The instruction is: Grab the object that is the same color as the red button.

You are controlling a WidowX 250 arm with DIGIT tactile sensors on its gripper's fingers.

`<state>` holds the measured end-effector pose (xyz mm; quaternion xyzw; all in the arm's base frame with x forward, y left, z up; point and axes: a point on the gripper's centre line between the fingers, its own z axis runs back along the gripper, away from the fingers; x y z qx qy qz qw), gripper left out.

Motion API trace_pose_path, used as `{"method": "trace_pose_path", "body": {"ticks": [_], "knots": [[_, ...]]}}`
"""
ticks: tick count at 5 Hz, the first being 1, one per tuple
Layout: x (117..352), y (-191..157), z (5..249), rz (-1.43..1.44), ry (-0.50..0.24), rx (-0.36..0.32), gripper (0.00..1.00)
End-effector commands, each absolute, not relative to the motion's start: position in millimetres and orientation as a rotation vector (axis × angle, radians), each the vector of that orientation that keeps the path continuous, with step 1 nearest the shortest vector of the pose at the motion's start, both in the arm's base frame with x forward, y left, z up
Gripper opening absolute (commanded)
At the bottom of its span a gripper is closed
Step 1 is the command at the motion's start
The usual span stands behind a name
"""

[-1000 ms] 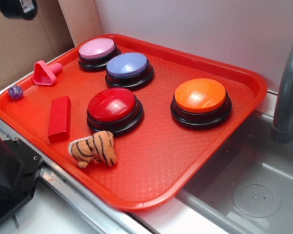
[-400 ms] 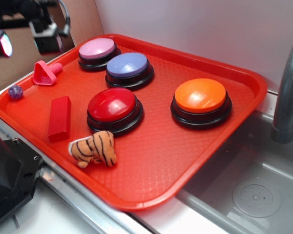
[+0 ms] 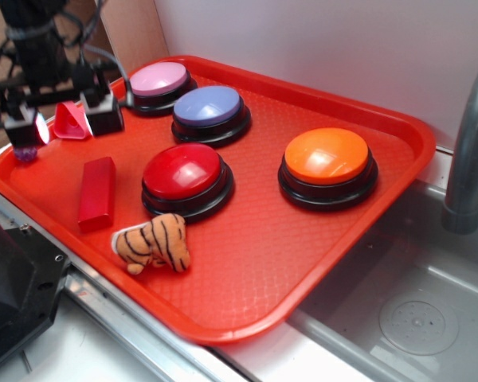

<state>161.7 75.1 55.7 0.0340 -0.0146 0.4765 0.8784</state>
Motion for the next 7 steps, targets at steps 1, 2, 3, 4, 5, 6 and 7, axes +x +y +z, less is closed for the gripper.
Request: {"method": "trace_pose_path", "body": {"ticks": [1,2,3,4,5,6,7], "knots": [[161,72,10,1.026,-0.07,-0.011,1.0],[166,66,4,0.985,-0.069,-0.024,1.0],[167,62,3,0.975,-0.078,-0.028,0.89],[168,59,4,0.988,-0.086,-0.03,0.0],[168,59,7,0.97,-0.092,-0.035,0.0],[175,56,38,0.902,-0.08,0.048,0.0],[181,44,75,0.773,-0.1,0.04,0.0]]}}
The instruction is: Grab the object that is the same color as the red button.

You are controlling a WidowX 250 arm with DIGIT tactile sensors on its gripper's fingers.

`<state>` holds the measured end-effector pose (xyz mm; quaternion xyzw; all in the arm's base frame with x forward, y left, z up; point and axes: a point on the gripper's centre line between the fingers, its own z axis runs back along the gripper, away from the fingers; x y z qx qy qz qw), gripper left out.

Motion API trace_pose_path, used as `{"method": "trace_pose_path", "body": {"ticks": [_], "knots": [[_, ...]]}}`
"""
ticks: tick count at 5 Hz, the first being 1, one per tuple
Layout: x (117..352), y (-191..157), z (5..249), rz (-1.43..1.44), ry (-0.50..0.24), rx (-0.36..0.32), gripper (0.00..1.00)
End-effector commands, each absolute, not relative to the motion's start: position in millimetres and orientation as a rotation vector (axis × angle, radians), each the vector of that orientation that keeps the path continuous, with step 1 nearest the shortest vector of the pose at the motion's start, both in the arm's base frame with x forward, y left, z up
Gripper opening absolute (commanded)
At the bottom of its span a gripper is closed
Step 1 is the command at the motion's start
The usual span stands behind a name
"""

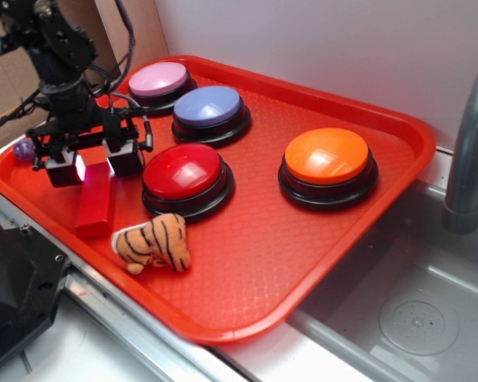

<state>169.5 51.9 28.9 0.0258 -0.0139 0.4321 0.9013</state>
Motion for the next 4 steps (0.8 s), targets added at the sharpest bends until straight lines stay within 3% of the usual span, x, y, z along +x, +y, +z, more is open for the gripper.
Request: {"method": "trace_pose_path", "body": {"ticks": [1,2,3,4], "knots": [[188,17,116,0.576,-0.078,0.064,0.0],[186,-19,147,0.329,-0.093,-0.047,0.0],[182,-46,161,0.201,-0.086,-0.041,0.0],[178,-50,155,0.188,-0.081,-0.042,0.0]]}}
